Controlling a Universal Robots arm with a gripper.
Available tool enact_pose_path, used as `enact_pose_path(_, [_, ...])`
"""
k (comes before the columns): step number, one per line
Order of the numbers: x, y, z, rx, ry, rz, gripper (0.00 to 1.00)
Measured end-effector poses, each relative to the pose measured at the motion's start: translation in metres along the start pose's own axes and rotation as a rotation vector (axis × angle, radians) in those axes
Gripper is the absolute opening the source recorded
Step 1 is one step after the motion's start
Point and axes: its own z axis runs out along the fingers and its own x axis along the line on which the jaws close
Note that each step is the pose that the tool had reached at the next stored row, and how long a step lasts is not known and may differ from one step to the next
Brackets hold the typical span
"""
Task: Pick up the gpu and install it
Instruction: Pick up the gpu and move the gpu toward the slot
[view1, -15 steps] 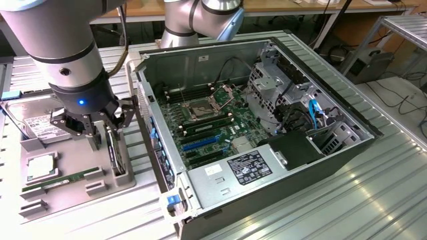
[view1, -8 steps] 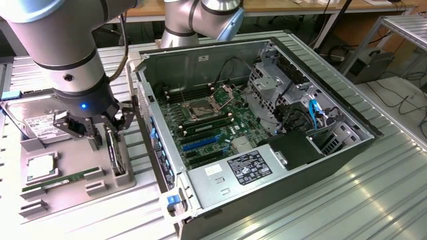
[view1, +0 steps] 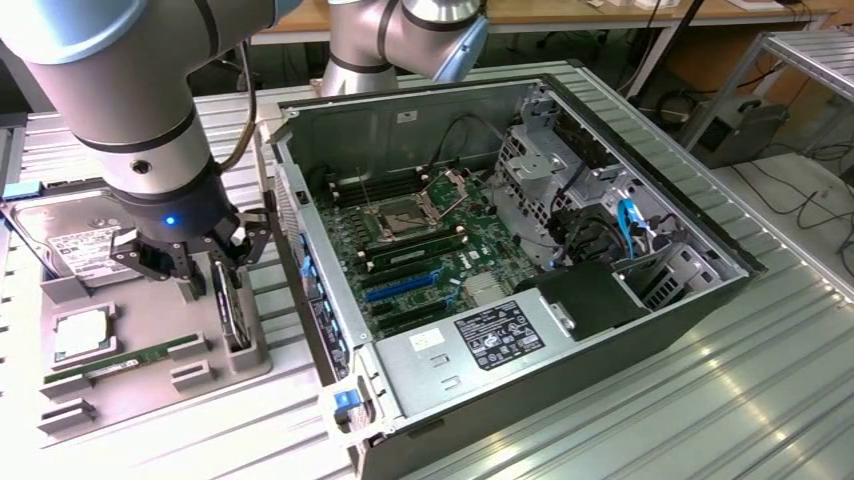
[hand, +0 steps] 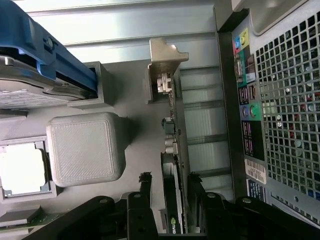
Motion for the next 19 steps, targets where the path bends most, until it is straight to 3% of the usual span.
enact_pose_path(9, [0.0001,0.0004,0.0005,-0.0003,0.0004,-0.006,0.42])
enact_pose_path(12, [0.0001,0.0004,0.0006,-0.0004,0.0004,-0.006,0.34])
enact_pose_path(13, [0.0000,0.0004,0.0006,-0.0004,0.0003,-0.006,0.27])
enact_pose_path(19, [0.0000,0.0004,0.0008,-0.0013,0.0033,-0.013,0.27])
